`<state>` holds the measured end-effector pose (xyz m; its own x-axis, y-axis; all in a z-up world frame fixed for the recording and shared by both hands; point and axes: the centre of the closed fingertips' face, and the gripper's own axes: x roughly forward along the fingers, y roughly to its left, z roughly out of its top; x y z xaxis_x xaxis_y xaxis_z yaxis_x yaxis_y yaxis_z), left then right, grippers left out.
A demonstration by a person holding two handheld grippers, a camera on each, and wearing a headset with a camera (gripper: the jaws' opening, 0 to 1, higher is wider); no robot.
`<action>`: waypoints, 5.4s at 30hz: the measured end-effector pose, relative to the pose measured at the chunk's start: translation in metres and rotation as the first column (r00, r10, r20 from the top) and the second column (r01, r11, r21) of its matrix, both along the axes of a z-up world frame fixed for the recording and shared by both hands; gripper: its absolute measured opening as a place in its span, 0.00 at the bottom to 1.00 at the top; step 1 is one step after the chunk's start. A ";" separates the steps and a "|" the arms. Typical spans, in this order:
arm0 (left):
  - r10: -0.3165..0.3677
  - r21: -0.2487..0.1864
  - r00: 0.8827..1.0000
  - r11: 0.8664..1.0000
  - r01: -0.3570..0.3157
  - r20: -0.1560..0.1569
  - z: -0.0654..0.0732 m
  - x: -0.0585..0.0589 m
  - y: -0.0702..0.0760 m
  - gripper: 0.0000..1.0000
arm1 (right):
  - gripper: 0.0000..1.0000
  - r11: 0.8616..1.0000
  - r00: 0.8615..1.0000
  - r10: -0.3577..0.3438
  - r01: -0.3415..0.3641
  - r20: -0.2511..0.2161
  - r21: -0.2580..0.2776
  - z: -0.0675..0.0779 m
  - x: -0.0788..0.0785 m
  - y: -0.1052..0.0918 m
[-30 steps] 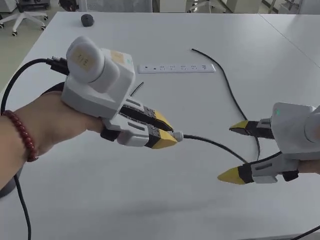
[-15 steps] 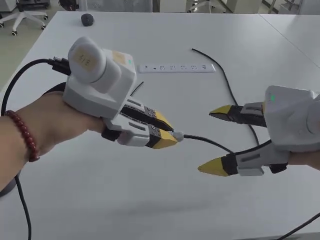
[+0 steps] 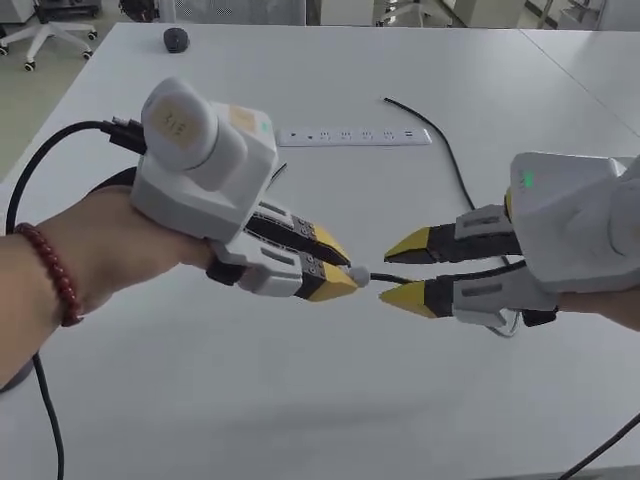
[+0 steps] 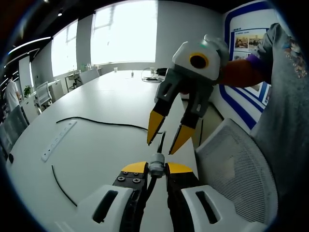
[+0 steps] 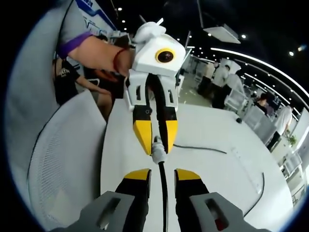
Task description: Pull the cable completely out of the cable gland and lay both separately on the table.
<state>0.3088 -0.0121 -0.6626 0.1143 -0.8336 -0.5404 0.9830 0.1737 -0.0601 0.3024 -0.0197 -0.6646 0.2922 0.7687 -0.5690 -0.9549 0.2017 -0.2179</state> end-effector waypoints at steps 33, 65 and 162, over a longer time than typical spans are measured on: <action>-0.016 0.024 1.000 1.000 0.015 0.023 -0.003 -0.001 0.007 0.15 | 0.00 0.990 1.000 -0.002 0.001 -0.009 -0.143 -0.032 0.004 -0.032; -0.002 0.034 0.999 0.999 0.001 0.033 -0.001 0.003 0.017 0.14 | 0.00 0.946 0.976 -0.185 0.145 -0.117 -0.291 -0.102 0.009 -0.111; -0.051 0.045 0.997 0.998 0.049 0.051 -0.005 0.000 -0.002 0.25 | 0.00 0.997 1.000 0.015 -0.015 0.002 -0.077 -0.007 0.008 -0.001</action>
